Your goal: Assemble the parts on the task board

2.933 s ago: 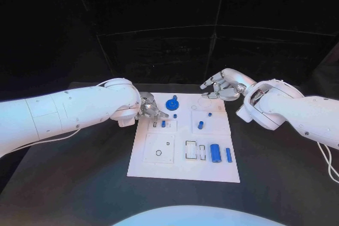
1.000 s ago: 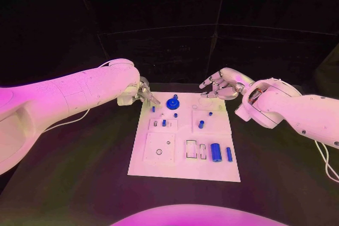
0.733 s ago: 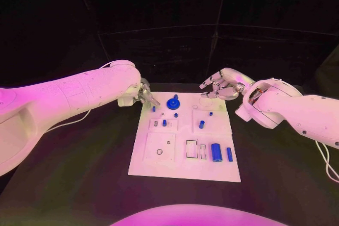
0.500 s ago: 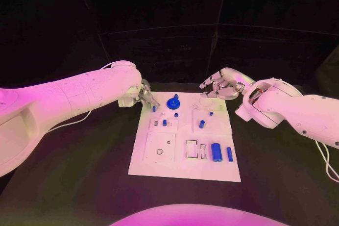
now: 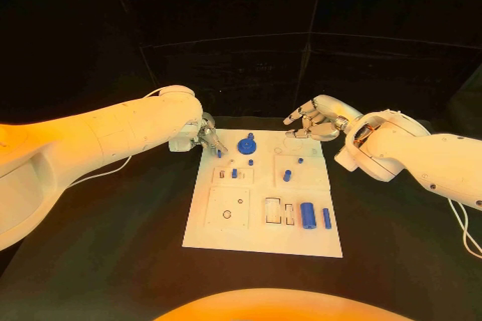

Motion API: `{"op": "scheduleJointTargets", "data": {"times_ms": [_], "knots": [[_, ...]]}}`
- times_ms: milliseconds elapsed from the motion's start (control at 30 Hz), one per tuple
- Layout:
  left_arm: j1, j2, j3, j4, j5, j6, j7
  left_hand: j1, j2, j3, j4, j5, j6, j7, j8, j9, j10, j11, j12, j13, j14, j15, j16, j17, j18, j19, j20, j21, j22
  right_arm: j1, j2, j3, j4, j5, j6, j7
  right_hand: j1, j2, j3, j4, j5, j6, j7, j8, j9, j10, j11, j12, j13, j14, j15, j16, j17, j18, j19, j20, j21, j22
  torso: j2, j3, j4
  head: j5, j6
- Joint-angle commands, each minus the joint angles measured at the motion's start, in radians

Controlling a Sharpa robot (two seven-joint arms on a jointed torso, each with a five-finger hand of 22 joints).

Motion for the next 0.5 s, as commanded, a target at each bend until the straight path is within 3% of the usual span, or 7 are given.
{"op": "scheduleJointTargets", "data": {"times_ms": [33, 300, 500], "knots": [[0.001, 0.001, 0.0, 0.001, 0.004, 0.009, 0.023, 0.019, 0.011, 0.005, -0.011, -0.004, 0.006, -0.001, 0.003, -0.004, 0.004, -0.002, 0.005, -0.001, 0.107, 0.001, 0.003, 0.263, 0.004, 0.003, -0.001, 0.006, 0.001, 0.002, 0.001, 0.001, 0.001, -0.001, 0.005, 0.007, -0.009, 0.005, 0.001, 0.007, 0.006, 0.005, -0.001, 0.004, -0.001, -0.001, -0.006, -0.001, 0.001, 0.031, -0.006, -0.005, 0.001, 0.013, -0.005, -0.003, -0.007, 0.0, 0.0, -0.0002, -0.0003, 0.001, -0.001], [0.001, 0.0, 0.0, 0.006, 0.025, -0.007, 0.031, 0.078, 0.048, 0.031, -0.055, -0.003, 0.006, -0.001, 0.0, -0.019, 0.003, -0.002, 0.005, -0.004, 0.107, 0.001, 0.003, 0.263, 0.004, 0.003, 0.0, 0.006, 0.003, 0.002, 0.001, 0.001, 0.001, -0.001, 0.005, 0.007, -0.009, 0.005, 0.001, 0.007, 0.006, 0.005, -0.001, 0.004, -0.001, -0.001, -0.006, -0.001, 0.001, 0.031, -0.006, -0.005, 0.001, 0.013, -0.005, -0.003, -0.007, 0.0, 0.0, -0.0001, 0.0006, 0.001, -0.003], [0.001, 0.0, 0.0, 0.009, 0.029, -0.024, 0.038, 0.138, 0.08, 0.079, -0.11, -0.003, 0.001, -0.005, -0.002, -0.029, 0.0, -0.006, 0.002, -0.007, 0.107, -0.001, 0.003, 0.263, 0.004, 0.002, -0.003, 0.006, 0.003, 0.002, 0.001, 0.001, 0.001, 0.0, 0.006, 0.007, -0.008, 0.007, 0.003, 0.008, 0.007, 0.005, -0.001, 0.005, -0.001, -0.001, -0.007, -0.002, 0.0, 0.031, -0.006, -0.005, 0.0, 0.013, -0.005, -0.003, -0.007, 0.0, 0.0, 0.0002, 0.0, 0.002, -0.003]]}}
